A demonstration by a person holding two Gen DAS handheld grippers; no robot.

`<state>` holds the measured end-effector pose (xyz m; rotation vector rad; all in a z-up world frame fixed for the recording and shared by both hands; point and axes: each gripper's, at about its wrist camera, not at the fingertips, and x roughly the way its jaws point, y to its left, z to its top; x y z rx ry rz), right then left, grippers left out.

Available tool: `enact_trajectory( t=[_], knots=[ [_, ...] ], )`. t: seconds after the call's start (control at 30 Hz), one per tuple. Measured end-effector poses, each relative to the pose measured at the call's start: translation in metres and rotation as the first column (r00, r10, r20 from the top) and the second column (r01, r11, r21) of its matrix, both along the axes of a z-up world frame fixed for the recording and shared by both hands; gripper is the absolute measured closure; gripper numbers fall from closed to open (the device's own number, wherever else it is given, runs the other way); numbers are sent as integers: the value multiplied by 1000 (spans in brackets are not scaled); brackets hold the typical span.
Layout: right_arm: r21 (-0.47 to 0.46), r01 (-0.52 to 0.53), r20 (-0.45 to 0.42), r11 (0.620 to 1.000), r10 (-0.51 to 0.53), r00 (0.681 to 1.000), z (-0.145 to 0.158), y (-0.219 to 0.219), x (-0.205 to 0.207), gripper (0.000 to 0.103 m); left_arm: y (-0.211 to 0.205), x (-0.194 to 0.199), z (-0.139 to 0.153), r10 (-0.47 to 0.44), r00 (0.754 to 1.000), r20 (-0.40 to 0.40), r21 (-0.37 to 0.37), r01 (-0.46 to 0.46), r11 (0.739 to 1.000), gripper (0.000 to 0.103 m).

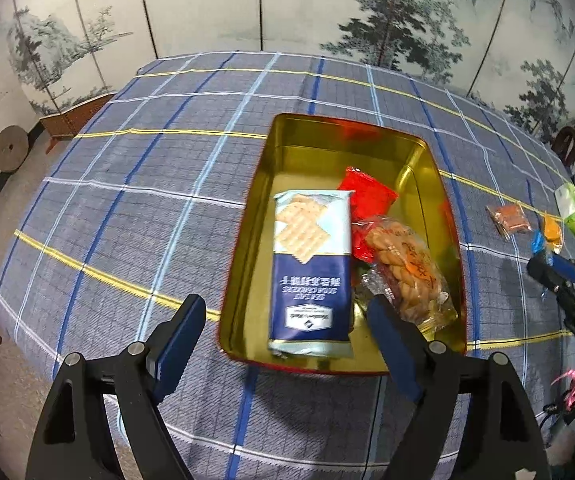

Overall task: Organize snacks
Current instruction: 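Carry the blue candy with the right tool into the tin and release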

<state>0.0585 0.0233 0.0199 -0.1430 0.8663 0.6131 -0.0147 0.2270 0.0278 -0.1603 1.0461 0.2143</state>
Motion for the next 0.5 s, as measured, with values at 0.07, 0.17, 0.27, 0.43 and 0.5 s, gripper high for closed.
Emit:
enact_trajectory(
  t=[0.07, 0.17, 0.27, 0.43, 0.5],
  knots=[
    [0, -46, 7, 999, 46, 999, 3, 18, -5, 73, 5, -4, 1, 17, 1000, 1, 2, -17, 1000, 22],
    [3, -112, 10, 994, 112, 994, 5, 44, -12, 73, 13, -8, 2, 39, 999, -1, 1, -39, 999, 22],
    [11, -162, 12, 987, 162, 987, 8, 67, -15, 73, 20, -14, 3, 61, 998, -2, 0, -61, 998, 22],
    [11, -220, -3, 976, 220, 976, 3, 99, -16, 73, 33, -25, 5, 108, 994, -6, 29, -108, 994, 22],
    [6, -236, -4, 972, 236, 972, 1, 110, -17, 73, 37, -29, 5, 126, 992, -8, 43, -125, 991, 22]
  ],
)
